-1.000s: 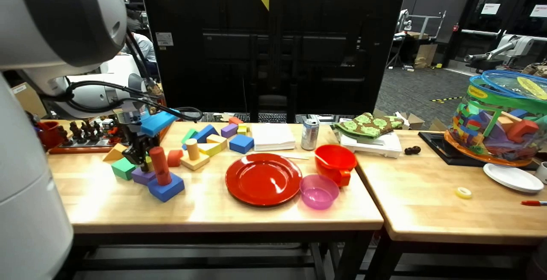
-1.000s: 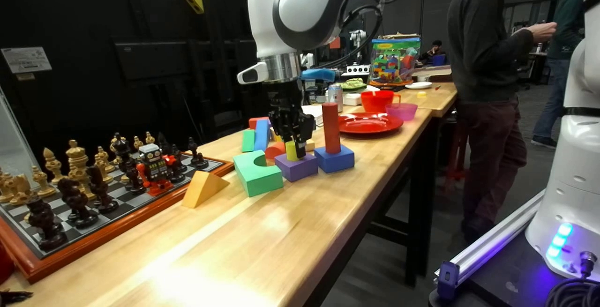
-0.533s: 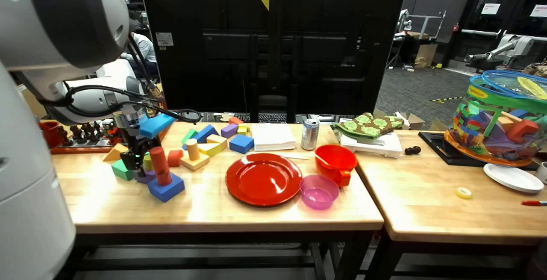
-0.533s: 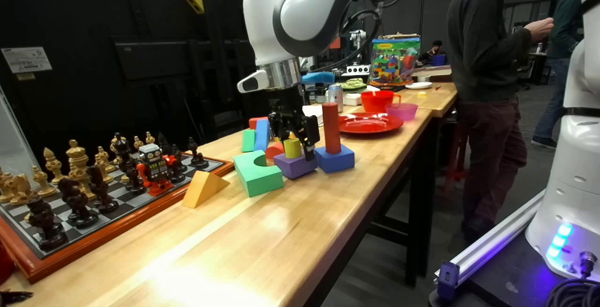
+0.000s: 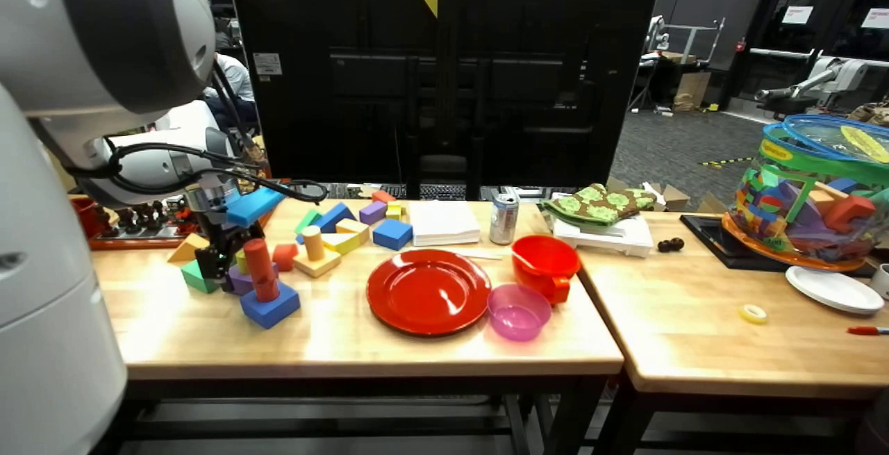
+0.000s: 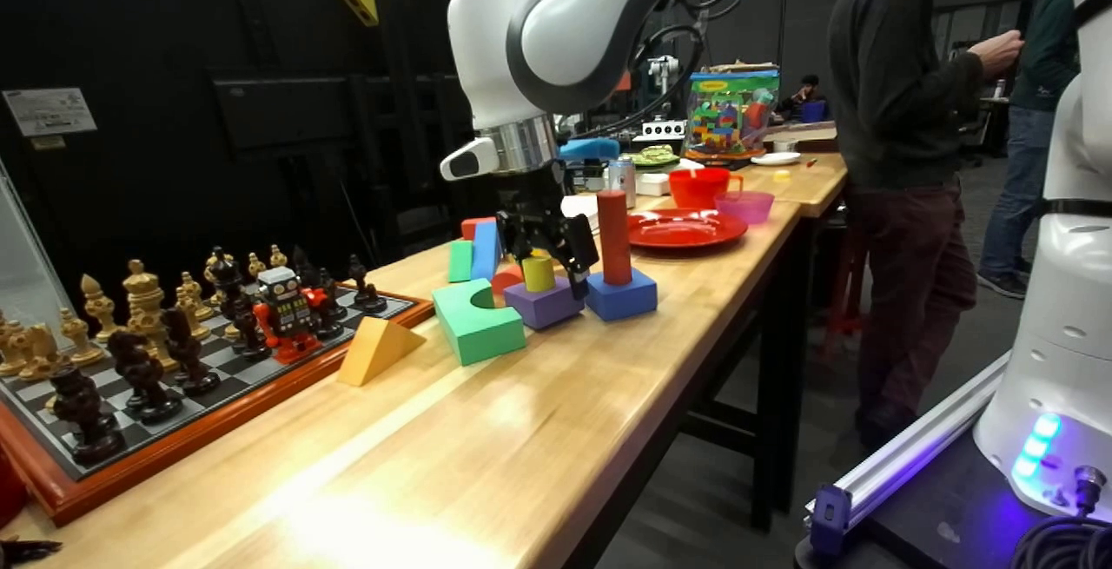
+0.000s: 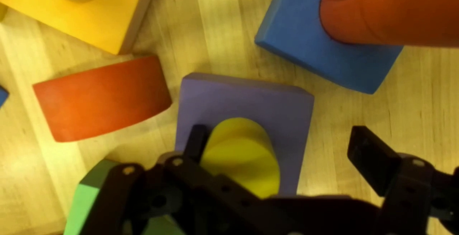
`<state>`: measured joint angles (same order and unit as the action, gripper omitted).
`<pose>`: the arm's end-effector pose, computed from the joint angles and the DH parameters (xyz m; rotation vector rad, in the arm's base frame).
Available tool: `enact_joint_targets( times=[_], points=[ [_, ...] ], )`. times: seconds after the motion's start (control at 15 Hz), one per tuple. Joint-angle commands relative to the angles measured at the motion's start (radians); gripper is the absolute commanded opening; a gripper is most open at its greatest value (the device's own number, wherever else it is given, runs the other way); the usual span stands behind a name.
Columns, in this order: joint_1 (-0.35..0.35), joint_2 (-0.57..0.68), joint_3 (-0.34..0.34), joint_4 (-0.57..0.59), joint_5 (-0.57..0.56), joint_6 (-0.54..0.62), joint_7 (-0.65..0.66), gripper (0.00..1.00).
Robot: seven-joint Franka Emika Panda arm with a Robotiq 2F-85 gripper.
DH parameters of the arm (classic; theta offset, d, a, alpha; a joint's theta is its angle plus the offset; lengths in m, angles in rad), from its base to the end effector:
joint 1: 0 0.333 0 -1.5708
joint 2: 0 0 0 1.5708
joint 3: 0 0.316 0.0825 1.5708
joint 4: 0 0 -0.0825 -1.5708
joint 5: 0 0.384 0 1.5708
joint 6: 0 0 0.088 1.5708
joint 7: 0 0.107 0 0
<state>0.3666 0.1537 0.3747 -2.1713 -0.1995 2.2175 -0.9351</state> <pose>0.4057 0.3608 0.3199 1.8924 2.3920 -0.1559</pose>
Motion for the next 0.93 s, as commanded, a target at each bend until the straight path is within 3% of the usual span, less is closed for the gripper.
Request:
enact_joint_targets(
  times=[0.0,0.87],
  points=[
    [0.007,-0.005,0.006,-0.004,-0.036,-0.002,0.040,1.00],
    [0.035,-0.193,0.032,-0.055,-0.137,0.058,0.153,1.00]
  ],
)
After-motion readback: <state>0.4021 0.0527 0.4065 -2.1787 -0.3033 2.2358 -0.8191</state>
